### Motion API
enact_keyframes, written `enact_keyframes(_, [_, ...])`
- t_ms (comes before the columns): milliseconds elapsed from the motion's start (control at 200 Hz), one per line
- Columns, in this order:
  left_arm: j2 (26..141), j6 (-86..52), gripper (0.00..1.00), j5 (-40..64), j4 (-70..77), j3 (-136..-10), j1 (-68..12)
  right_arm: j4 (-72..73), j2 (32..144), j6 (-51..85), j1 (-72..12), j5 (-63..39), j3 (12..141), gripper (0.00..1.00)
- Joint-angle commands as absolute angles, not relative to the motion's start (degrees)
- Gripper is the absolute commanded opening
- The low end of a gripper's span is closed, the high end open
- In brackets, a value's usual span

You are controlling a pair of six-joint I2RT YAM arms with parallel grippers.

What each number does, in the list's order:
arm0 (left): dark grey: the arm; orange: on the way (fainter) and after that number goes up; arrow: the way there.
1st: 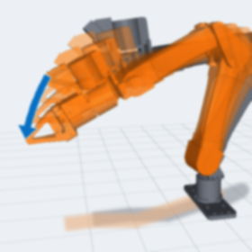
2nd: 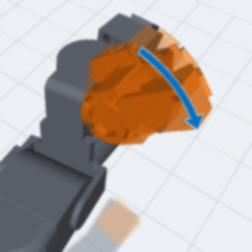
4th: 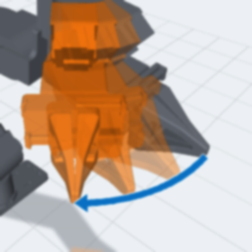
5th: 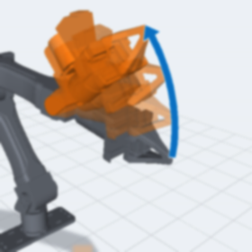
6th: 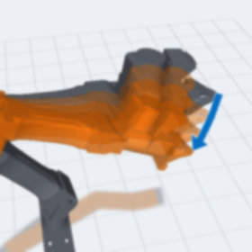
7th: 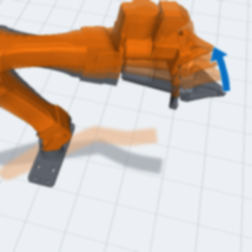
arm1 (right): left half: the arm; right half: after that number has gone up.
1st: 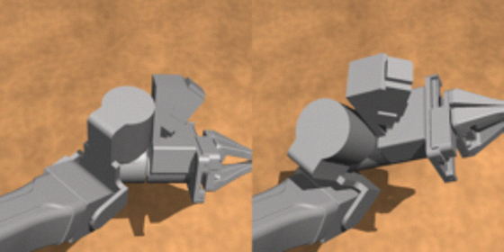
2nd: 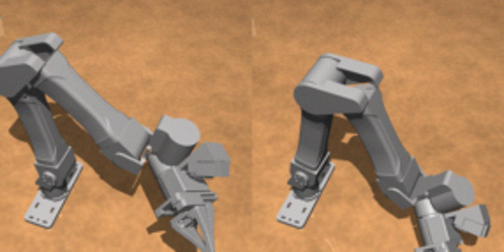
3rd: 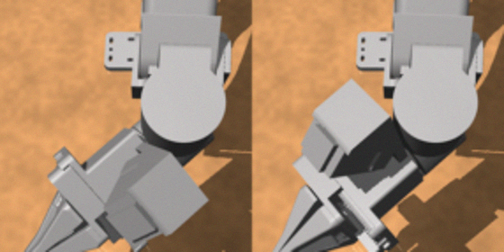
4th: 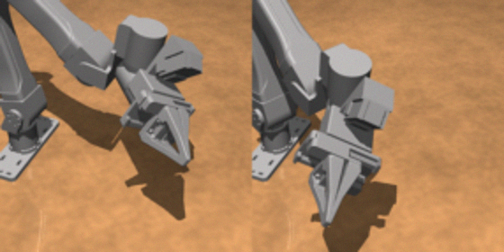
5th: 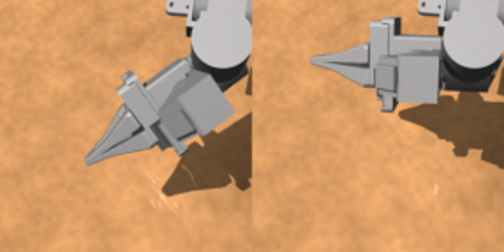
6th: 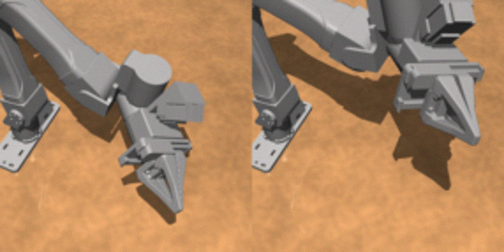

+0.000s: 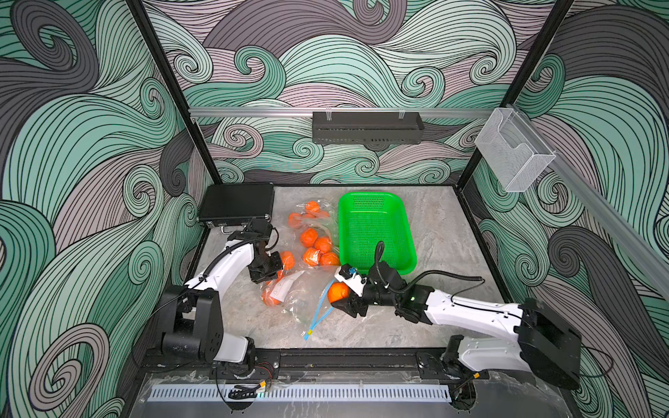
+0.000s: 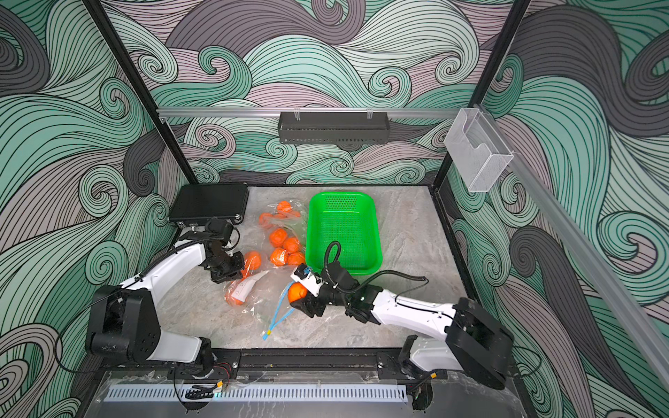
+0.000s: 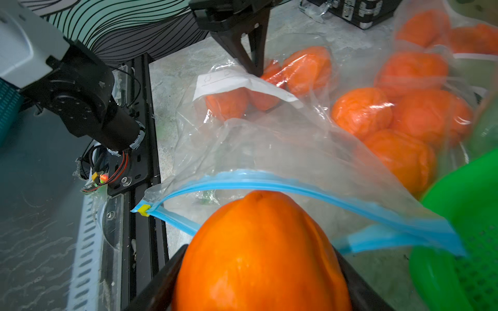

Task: Open the zip-top bag and take out the orange
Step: Pick up the orange from the zipper food storage bag.

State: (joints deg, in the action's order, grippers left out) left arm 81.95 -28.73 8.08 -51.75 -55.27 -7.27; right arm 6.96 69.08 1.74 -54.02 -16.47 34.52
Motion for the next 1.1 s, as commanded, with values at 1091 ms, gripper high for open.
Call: enact_keyframes(1091, [79.6, -28.9, 0.0, 4.5, -53.2, -54.2, -7.2, -18.7, 127.3, 15.1, -24.2, -11.5, 100.1, 0.61])
